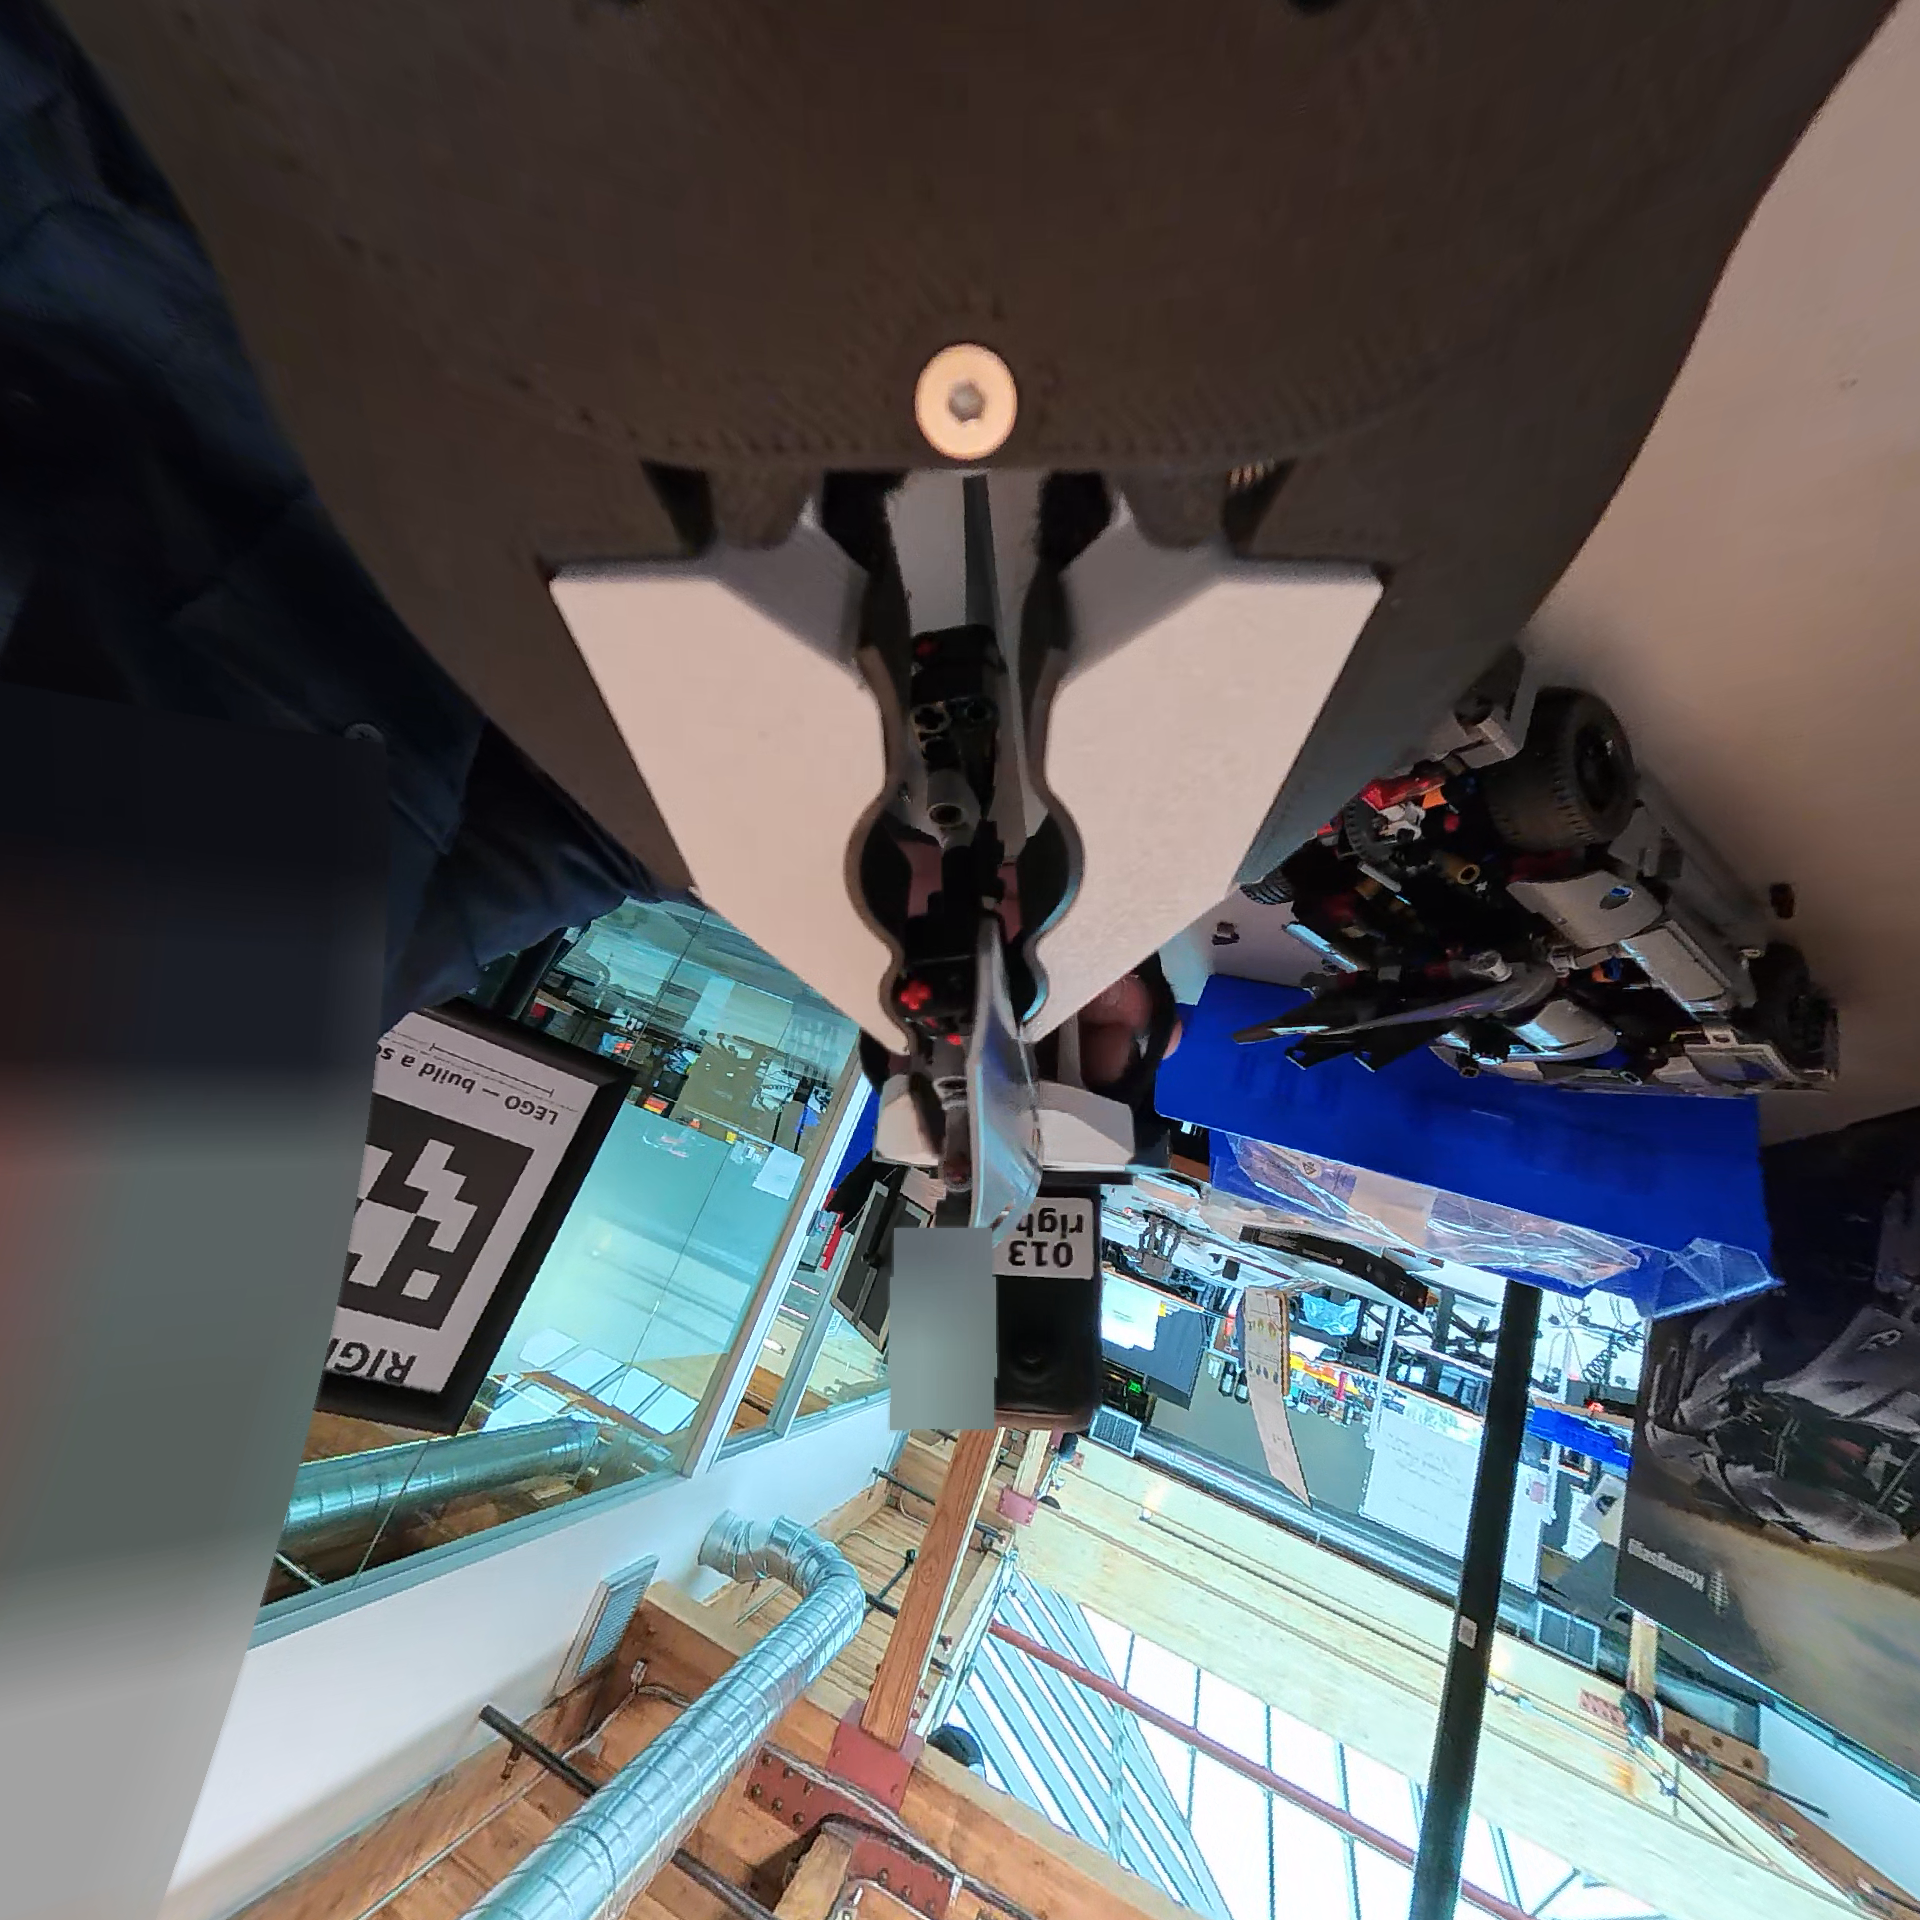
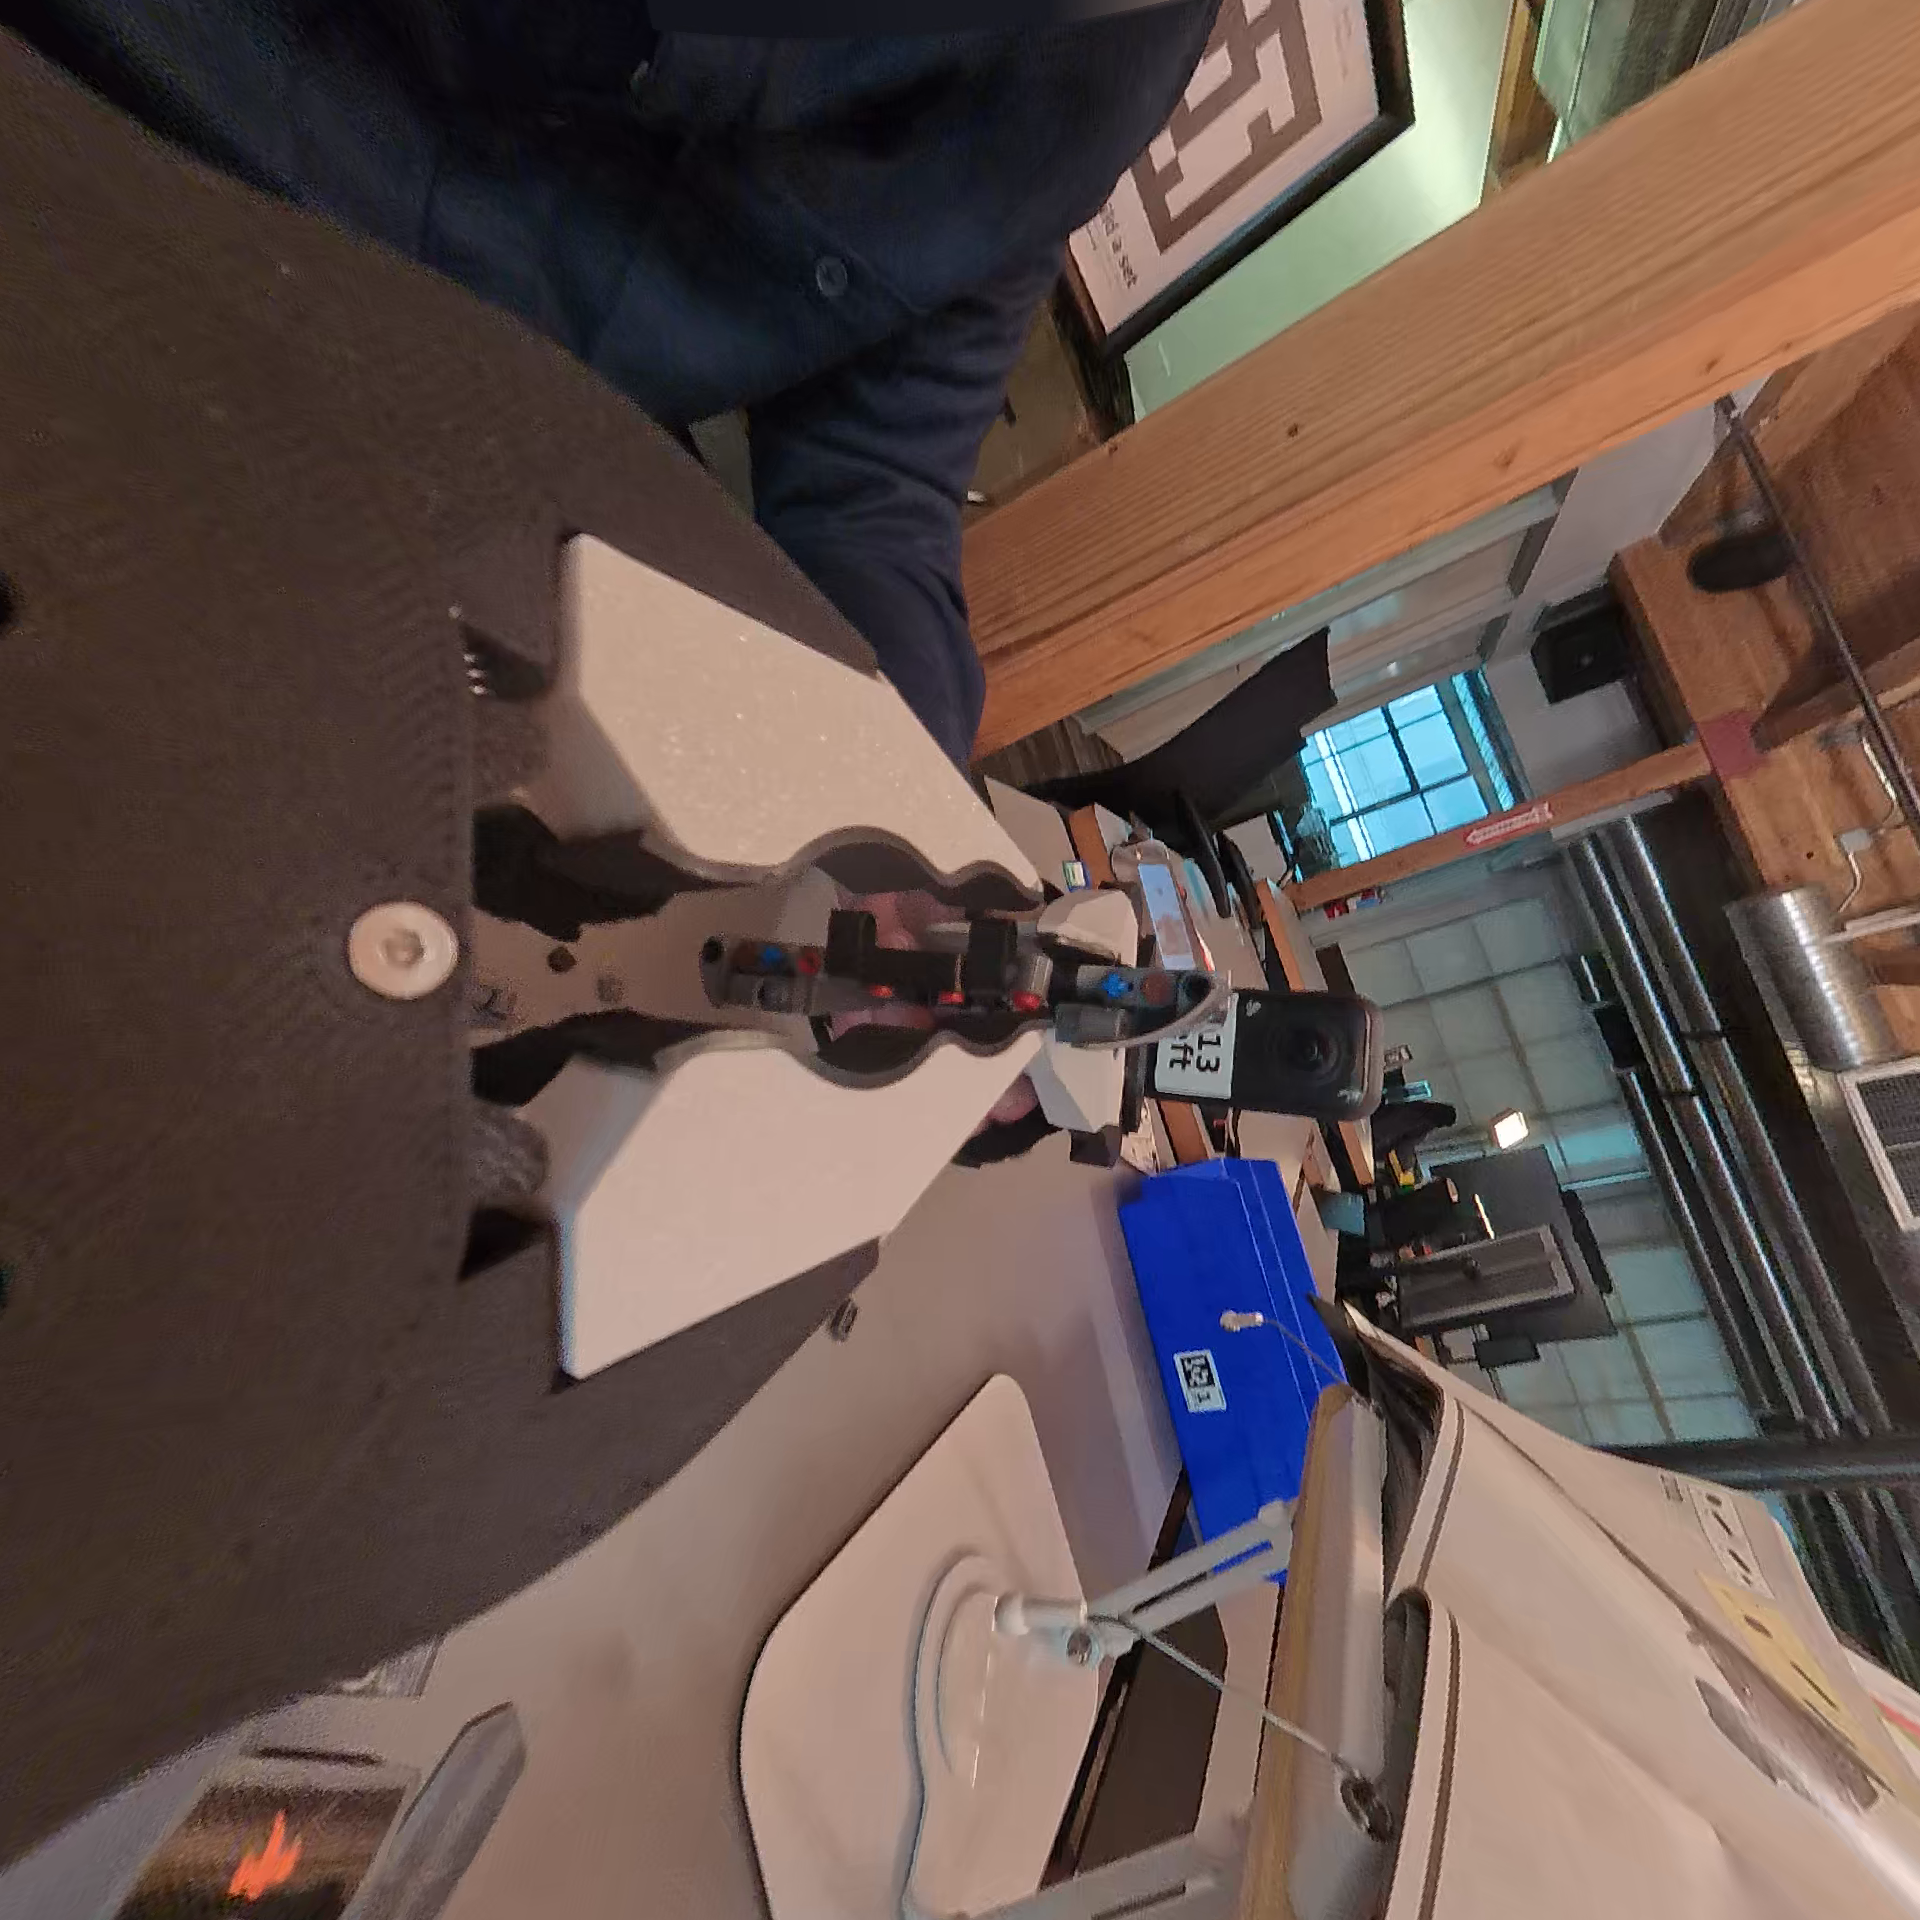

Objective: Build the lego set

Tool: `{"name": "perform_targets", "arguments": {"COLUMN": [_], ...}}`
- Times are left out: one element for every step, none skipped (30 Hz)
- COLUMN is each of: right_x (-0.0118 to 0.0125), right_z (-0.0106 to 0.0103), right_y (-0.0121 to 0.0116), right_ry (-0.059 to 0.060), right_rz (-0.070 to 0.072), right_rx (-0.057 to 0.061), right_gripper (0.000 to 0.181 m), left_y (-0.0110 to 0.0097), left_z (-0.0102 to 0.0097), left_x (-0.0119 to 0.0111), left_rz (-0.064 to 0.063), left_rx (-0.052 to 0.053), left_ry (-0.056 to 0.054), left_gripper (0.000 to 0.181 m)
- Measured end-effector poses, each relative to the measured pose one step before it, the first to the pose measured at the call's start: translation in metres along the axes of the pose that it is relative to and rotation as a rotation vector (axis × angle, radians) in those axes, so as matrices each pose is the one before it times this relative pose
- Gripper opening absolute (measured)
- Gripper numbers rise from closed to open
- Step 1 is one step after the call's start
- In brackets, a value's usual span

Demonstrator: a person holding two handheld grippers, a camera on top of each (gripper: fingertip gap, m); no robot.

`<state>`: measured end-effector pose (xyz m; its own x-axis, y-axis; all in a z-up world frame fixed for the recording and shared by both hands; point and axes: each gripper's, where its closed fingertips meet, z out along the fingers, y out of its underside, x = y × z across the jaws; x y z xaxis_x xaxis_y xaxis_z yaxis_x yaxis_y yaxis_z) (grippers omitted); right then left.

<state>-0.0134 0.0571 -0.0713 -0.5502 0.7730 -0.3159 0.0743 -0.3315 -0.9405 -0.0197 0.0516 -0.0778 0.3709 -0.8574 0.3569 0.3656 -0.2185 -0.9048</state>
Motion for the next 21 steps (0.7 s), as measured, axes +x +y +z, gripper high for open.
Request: {"name": "perform_targets", "arguments": {"right_x": [-0.00181,-0.00116,-0.00056,0.00002,0.00023,0.00027,-0.00060,-0.00068,-0.00062,-0.00083,-0.00108,-0.00128,-0.00150,-0.00209,-0.00208,-0.00161,-0.00150,-0.00147,-0.00117,-0.00072,-0.00053], "right_z": [0.00044,0.00035,0.00025,0.00040,0.00056,0.00078,0.00071,0.00046,-0.00012,-0.00025,-0.00020,-0.00024,0.00003,0.00000,0.00012,0.00009,0.00007,0.00000,-0.00008,-0.00005,-0.00005], "right_y": [0.00047,0.00029,0.00048,0.00108,0.00156,0.00126,0.00075,0.00034,-0.00053,-0.00044,-0.00022,-0.00010,0.00002,0.00015,0.00009,0.00009,0.00001,0.00025,0.00007,-0.00017,-0.00015], "right_ry": [-0.0137,-0.0097,-0.0055,-0.0034,-0.0004,0.0005,-0.0043,-0.0061,-0.0058,-0.0088,-0.0117,-0.0127,-0.0142,-0.0175,-0.0192,-0.0166,-0.0146,-0.0141,-0.0090,-0.0016,0.0024], "right_rz": [0.0058,0.0044,0.0044,0.0051,0.0034,-0.0003,0.0007,0.0029,0.0026,0.0045,0.0064,0.0058,0.0061,0.0087,0.0108,0.0095,0.0072,0.0063,0.0025,-0.0045,-0.0085], "right_rx": [-0.0011,-0.0006,-0.0020,-0.0053,-0.0083,-0.0054,-0.0024,-0.0007,0.0040,0.0039,0.0024,0.0025,0.0012,0.0001,-0.0005,0.0009,0.0022,0.0001,-0.0013,-0.0010,-0.0031], "right_gripper": [0.018,0.018,0.018,0.018,0.018,0.018,0.017,0.016,0.016,0.016,0.016,0.016,0.016,0.016,0.016,0.015,0.015,0.014,0.014,0.014,0.014], "left_y": [0.00023,0.00009,0.00033,0.00030,0.00018,0.00025,0.00049,0.00050,-0.00004,0.00010,0.00037,0.00032,0.00025,0.00018,0.00031,0.00055,0.00062,0.00074,0.00062,0.00043,0.00052], "left_z": [0.00031,0.00036,0.00041,0.00031,0.00037,0.00020,0.00032,0.00018,0.00017,0.00026,0.00048,0.00042,0.00030,0.00026,0.00010,0.00019,0.00029,0.00038,0.00040,0.00038,0.00036], "left_x": [0.00084,0.00105,0.00051,0.00051,0.00044,0.00038,0.00018,0.00018,0.00056,0.00088,0.00099,0.00106,0.00120,0.00135,0.00176,0.00145,0.00106,0.00133,0.00107,0.00038,0.00050], "left_rz": [-0.0001,-0.0007,0.0024,0.0024,-0.0014,-0.0015,-0.0011,-0.0002,0.0003,0.0004,0.0009,0.0003,-0.0009,-0.0022,-0.0024,-0.0014,-0.0010,-0.0025,-0.0011,0.0016,0.0002], "left_rx": [-0.0014,-0.0010,-0.0028,-0.0029,-0.0012,-0.0003,-0.0016,-0.0027,0.0003,-0.0015,-0.0028,-0.0021,-0.0016,-0.0015,-0.0021,-0.0025,-0.0029,-0.0039,-0.0035,-0.0021,-0.0029], "left_ry": [0.0052,0.0062,0.0008,0.0010,0.0024,0.0032,0.0021,0.0025,0.0028,0.0041,0.0051,0.0058,0.0075,0.0089,0.0121,0.0097,0.0075,0.0098,0.0078,0.0014,0.0023], "left_gripper": [0.012,0.012,0.012,0.012,0.012,0.012,0.012,0.012,0.012,0.012,0.012,0.012,0.012,0.012,0.012,0.012,0.012,0.012,0.012,0.012,0.012]}}
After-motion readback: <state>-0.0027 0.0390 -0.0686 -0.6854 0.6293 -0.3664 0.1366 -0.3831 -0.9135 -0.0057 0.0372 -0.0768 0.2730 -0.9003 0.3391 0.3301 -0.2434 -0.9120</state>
